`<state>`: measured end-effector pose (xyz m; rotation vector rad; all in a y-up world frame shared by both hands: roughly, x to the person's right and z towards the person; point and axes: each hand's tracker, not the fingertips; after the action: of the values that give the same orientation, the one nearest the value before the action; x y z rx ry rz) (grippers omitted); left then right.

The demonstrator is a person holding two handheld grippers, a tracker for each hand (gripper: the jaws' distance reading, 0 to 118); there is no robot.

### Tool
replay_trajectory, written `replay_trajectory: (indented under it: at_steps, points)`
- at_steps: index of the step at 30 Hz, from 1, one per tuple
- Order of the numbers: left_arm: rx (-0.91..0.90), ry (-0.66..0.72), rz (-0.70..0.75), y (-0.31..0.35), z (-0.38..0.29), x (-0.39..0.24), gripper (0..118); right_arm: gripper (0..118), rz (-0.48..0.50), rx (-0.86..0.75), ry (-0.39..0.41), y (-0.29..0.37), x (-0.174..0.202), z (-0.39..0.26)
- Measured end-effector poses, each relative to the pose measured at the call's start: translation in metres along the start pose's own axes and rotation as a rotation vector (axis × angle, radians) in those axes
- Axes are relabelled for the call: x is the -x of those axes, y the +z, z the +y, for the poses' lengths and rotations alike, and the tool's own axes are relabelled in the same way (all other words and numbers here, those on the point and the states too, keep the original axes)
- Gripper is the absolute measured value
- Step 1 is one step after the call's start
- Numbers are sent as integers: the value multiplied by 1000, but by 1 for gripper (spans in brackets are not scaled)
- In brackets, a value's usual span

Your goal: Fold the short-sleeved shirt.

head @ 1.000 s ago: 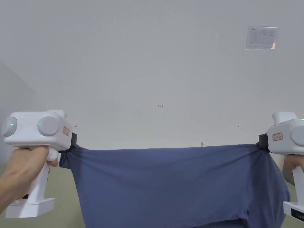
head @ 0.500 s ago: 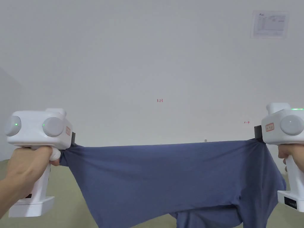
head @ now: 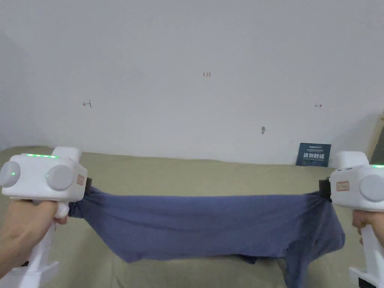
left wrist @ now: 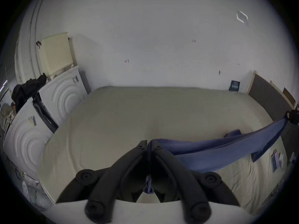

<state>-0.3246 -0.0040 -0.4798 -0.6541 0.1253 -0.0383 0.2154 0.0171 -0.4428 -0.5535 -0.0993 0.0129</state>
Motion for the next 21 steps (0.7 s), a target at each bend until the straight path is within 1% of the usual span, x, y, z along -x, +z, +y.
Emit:
replay_trajectory:
  at_steps: [2, 3, 4, 5, 6, 7, 9, 10, 15, 17, 21]
  points:
    - [41, 11, -17, 6, -33, 6, 3, 0, 17, 33, -10, 11, -3, -36]
    - [65, 12, -24, 8, -46, 8, 3, 0, 28, 58, 1, 16, -4, -50]
    - [74, 17, -35, 13, -65, 12, 3, 0, 30, 48, -6, 25, -6, -69]
    - [86, 23, -36, 17, -80, 15, 3, 0, 40, 71, 0, 30, -7, -82]
    - [108, 23, -51, 21, -97, 17, 3, 0, 42, 74, -15, 40, -9, -101]
    - [122, 26, -55, 27, -111, 19, 3, 0, 55, 101, -15, 46, -11, -117]
    - [126, 25, -64, 41, -139, 23, 3, 0, 50, 114, 0, 63, -11, -150]
    - [129, 18, -68, 43, -152, 27, 3, 0, 57, 137, 30, 73, -12, -168]
    - [163, 10, -71, 70, -215, 40, 3, 0, 53, 166, -15, 119, -15, -244]
    - [182, 21, -77, 78, -235, 48, 3, 0, 65, 195, -59, 132, -19, -266]
    - [221, 69, -91, 90, -266, 61, 3, 0, 70, 222, -49, 155, -17, -300]
